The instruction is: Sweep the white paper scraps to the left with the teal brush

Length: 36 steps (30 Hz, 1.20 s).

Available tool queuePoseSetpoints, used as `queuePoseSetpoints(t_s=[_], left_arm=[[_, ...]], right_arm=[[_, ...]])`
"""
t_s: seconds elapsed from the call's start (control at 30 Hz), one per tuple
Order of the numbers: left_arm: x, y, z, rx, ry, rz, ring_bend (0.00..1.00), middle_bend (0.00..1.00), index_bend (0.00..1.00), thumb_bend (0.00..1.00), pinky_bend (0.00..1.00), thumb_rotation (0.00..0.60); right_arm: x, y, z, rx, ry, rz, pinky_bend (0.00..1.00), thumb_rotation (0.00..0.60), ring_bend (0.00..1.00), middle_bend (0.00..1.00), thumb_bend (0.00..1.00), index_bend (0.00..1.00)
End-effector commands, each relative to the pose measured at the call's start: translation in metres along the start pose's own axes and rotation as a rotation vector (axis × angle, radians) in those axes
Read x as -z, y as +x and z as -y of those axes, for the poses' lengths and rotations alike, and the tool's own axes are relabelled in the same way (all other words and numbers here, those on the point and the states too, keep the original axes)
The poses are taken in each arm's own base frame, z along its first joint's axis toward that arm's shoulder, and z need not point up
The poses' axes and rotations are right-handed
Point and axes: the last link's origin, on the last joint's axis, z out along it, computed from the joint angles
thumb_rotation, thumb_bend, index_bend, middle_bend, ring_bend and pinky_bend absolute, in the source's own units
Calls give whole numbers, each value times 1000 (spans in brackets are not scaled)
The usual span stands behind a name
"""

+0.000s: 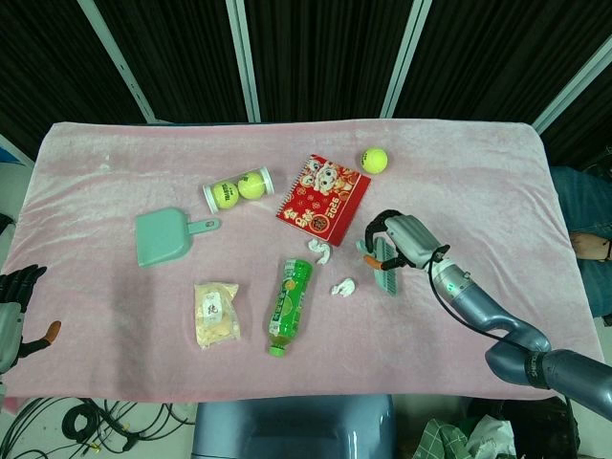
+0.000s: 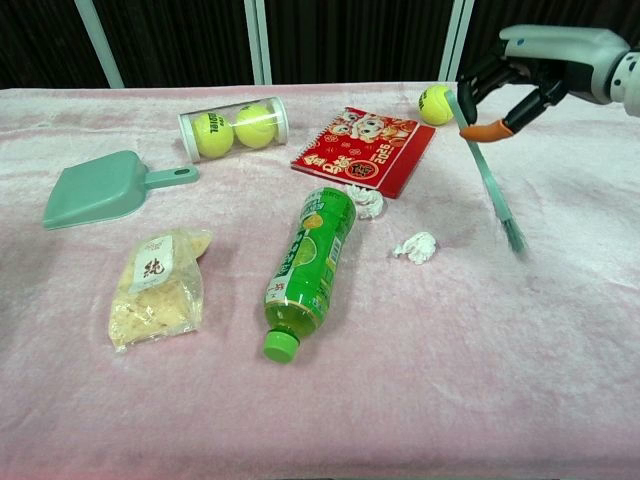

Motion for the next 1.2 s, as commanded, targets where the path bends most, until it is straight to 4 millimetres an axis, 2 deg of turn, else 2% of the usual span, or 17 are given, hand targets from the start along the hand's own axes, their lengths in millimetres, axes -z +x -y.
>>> queuePoseSetpoints(t_s=[0.03,0.2,0.37,0.57,0.93,1.1,1.2], left_arm=[[0,0,0,0,0,-1,63,70,117,307,70,600],[0,0,0,2,2,0,63,70,117,307,70,600],[0,0,0,0,1,5,63,70,117,307,70,600],[0,-1,0,-7,2,13,63,70,118,307,73,600],[0,-1,-1,-6,4,12,63,70,119,308,77,600],[0,-1,-1,-8,4,12,63,70,119,307,78,600],[0,0,-1,-7,4,11,63,70,119,307,78,600]], right_arm=[[-4,-6,-9,20,-44,18,180,600,324,622,350,654],[-11,0,-27,195,-107,-15,179,600,324,624,350,658],[-6,8,-45,430,-187,-28,179,600,324,628,351,671],[0,9,-53,574,-270,28,179,600,324,632,358,671],[7,-2,-56,569,-368,156,179,600,327,637,359,674],[5,-19,-48,500,-361,199,179,600,327,618,359,672],[1,-27,-39,449,-344,207,179,600,308,565,327,622]])
